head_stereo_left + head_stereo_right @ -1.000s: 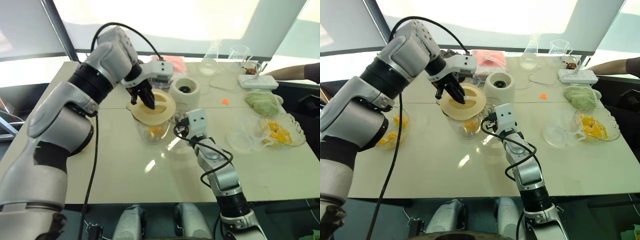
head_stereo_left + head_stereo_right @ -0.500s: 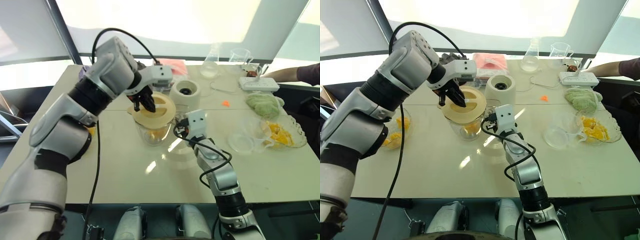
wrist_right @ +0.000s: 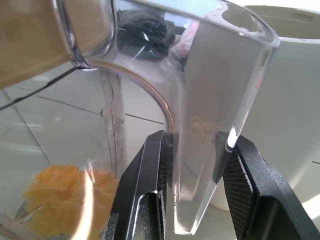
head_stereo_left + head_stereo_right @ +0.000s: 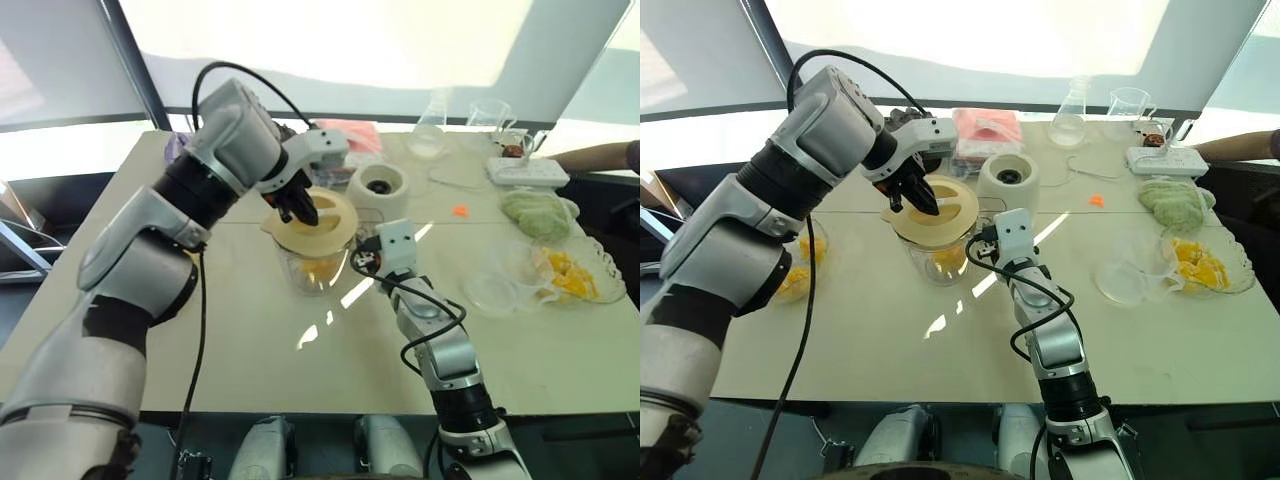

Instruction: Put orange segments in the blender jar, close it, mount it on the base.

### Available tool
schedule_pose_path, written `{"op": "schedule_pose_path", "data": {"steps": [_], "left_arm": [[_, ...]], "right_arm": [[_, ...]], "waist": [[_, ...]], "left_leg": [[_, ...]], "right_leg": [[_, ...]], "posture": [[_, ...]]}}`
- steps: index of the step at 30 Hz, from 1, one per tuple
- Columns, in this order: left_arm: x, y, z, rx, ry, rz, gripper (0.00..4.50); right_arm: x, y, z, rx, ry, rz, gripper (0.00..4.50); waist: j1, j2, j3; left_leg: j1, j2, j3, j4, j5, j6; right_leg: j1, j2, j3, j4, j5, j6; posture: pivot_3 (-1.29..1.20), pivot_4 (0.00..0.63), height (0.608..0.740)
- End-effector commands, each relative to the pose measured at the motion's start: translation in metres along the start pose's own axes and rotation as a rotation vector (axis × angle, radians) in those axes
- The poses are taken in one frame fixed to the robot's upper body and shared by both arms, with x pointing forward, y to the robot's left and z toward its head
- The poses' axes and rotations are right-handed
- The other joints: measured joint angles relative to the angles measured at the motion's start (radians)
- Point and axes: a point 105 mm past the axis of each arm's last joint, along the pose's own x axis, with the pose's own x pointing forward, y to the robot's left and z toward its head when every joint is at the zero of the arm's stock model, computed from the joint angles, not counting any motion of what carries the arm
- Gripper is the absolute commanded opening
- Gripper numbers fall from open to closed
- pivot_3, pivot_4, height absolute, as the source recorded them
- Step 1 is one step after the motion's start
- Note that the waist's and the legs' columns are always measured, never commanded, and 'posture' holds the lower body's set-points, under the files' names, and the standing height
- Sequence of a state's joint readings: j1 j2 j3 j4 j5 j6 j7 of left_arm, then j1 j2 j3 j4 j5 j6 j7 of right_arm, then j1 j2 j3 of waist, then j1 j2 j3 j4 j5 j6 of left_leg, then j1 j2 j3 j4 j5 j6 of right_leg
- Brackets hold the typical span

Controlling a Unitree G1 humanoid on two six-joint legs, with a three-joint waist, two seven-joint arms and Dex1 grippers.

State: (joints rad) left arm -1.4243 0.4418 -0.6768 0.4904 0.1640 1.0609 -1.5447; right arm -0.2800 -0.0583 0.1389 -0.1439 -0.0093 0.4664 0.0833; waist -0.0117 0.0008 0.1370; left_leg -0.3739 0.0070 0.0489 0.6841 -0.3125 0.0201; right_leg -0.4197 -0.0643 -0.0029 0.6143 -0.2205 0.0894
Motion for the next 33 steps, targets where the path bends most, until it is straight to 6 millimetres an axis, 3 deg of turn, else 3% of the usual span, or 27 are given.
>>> {"op": "schedule_pose_path", "data": {"steps": [1,7,15,19,23,28,33], "left_arm": [[0.04,0.009,-0.043,-0.111,0.113,0.006,0.22],[0.033,0.018,-0.036,0.03,0.08,0.052,0.22],[0.022,0.016,-0.03,0.088,0.061,0.055,4.36],[0.011,0.014,-0.024,0.122,0.049,0.052,4.44],[-0.016,0.017,-0.004,0.195,0.014,0.094,4.44],[-0.051,0.017,0.019,0.31,-0.036,0.121,4.44],[-0.066,0.021,0.028,0.35,-0.079,0.168,4.44]], "right_arm": [[-0.003,0.015,0.029,-0.017,-0.117,0.06,1.22],[-0.004,0.013,0.025,-0.031,-0.105,0.072,1.22],[-0.004,0.009,0.025,-0.058,-0.097,0.091,1.15],[-0.004,0.008,0.024,-0.063,-0.094,0.094,1.15],[-0.005,0.007,0.021,-0.072,-0.084,0.102,1.15],[-0.006,0.005,0.017,-0.078,-0.075,0.108,1.15],[-0.005,0.006,0.015,-0.085,-0.068,0.12,1.15]], "waist": [[0.0,-0.001,-0.001],[0.002,0.0,-0.001],[-0.002,-0.002,0.0],[-0.001,-0.001,0.0],[-0.001,-0.002,0.002],[-0.005,-0.004,0.009],[-0.005,-0.007,0.014]], "left_leg": [[0.0,0.0,0.0,0.0,-0.001,0.001],[0.0,0.0,-0.001,-0.001,-0.001,0.002],[0.0,0.0,-0.002,0.0,-0.001,0.002],[0.0,0.0,-0.002,0.0,-0.001,0.002],[-0.001,0.0,-0.002,0.0,-0.001,0.002],[-0.014,0.0,-0.001,-0.001,-0.001,0.002],[-0.021,0.0,-0.001,-0.001,-0.001,0.002]], "right_leg": [[0.0,0.0,0.0,0.0,-0.001,0.001],[0.0,0.0,0.0,0.0,-0.002,-0.001],[0.0,0.001,0.0,0.001,-0.002,-0.001],[0.0,0.001,0.0,0.001,-0.002,-0.001],[-0.002,0.001,0.0,0.001,-0.002,0.0],[-0.015,0.002,0.0,0.001,-0.001,-0.002],[-0.023,0.002,0.0,0.003,0.001,0.004]], "posture": [[0.0,0.15,0.74],[0.0,0.15,0.74],[0.0,0.15,0.74],[0.0,0.15,0.74],[0.0,0.15,0.74],[0.0,0.15,0.74],[0.0,0.15,0.74]]}}
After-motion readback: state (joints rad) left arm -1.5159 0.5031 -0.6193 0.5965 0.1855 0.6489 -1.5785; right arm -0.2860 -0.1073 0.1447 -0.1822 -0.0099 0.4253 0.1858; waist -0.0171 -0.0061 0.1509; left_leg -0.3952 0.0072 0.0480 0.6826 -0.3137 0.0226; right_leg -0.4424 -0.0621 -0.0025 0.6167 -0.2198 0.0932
